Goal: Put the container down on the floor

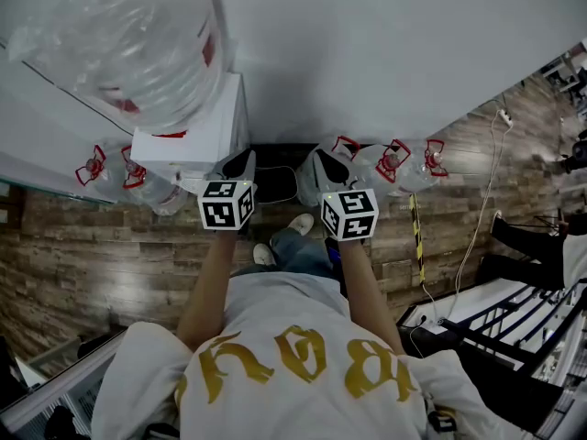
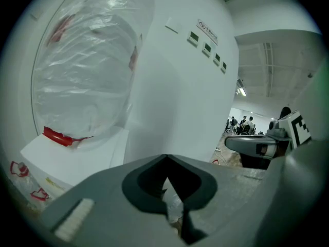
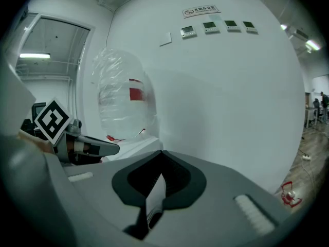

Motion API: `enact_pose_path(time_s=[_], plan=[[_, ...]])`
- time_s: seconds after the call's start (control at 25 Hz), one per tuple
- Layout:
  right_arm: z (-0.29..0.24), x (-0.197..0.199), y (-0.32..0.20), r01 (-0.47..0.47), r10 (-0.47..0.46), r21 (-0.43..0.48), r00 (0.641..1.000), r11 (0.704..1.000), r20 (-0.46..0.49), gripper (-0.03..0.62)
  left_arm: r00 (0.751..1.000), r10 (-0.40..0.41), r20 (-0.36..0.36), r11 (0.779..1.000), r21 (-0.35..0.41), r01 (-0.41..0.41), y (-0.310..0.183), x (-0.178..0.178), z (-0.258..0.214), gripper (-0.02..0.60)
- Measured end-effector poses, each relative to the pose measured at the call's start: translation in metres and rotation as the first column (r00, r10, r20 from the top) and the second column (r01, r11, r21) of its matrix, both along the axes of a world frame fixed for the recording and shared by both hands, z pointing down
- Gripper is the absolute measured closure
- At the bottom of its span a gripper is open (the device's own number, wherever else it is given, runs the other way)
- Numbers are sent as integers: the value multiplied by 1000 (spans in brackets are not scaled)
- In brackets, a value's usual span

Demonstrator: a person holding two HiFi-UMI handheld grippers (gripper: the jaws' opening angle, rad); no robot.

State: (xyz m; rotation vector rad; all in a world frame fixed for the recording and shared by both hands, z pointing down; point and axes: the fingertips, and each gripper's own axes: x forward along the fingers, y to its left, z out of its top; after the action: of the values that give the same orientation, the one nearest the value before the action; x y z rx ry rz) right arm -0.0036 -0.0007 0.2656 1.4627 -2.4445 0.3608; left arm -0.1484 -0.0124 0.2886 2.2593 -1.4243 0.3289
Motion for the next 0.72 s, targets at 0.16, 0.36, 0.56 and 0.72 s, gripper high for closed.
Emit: enact_pose_path(time_s=[0.16, 0.36, 0.56, 0.72], plan=[[5, -1, 1, -3, 3, -14, 1000, 1000, -5, 568, 1000, 0, -9, 1000, -5, 0, -1, -2, 3, 581], [9, 1, 0, -4, 3, -29, 1000, 1000, -8, 568, 1000, -26, -18, 1000, -4, 26, -6, -7, 1, 581], [14, -2, 2, 4, -4, -43, 1000, 999, 5, 568, 999, -34, -6, 999, -11, 34, -4, -8, 2, 581], [18, -7, 5, 12, -11, -54, 1000, 998, 18, 568, 999, -37, -20, 999, -6, 37, -3, -9, 0, 581]])
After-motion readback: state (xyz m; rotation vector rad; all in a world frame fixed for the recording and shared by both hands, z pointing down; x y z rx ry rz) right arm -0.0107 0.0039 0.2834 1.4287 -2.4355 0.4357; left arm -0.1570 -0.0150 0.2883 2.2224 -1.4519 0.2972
